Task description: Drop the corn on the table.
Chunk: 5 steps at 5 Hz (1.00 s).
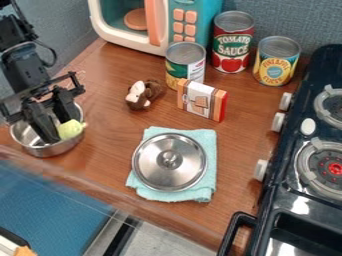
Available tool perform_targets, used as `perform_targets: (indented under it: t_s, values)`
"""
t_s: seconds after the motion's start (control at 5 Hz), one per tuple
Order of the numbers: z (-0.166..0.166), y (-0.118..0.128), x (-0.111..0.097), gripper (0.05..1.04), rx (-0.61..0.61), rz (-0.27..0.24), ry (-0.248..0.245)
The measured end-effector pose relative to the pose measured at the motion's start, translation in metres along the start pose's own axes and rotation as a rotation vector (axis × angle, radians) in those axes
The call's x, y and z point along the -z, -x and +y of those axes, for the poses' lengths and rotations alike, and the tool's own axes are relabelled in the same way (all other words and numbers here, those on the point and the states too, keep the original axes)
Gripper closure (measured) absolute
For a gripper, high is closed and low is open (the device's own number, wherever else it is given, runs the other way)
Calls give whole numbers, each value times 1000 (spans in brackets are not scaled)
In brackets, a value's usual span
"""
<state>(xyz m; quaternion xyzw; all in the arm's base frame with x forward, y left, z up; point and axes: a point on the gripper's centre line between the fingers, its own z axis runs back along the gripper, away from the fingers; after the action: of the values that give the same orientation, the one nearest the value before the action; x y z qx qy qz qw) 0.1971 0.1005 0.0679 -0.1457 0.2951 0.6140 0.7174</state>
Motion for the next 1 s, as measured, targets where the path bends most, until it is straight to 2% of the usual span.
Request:
perform_targets:
  t_s: [0.6,0.8,1.0]
  values:
    - [7,2,6,696,20,-26,-4]
    - [0,-4,6,696,25,-40,-4]
    - [-10,-12,8,698,25,-35,-14]
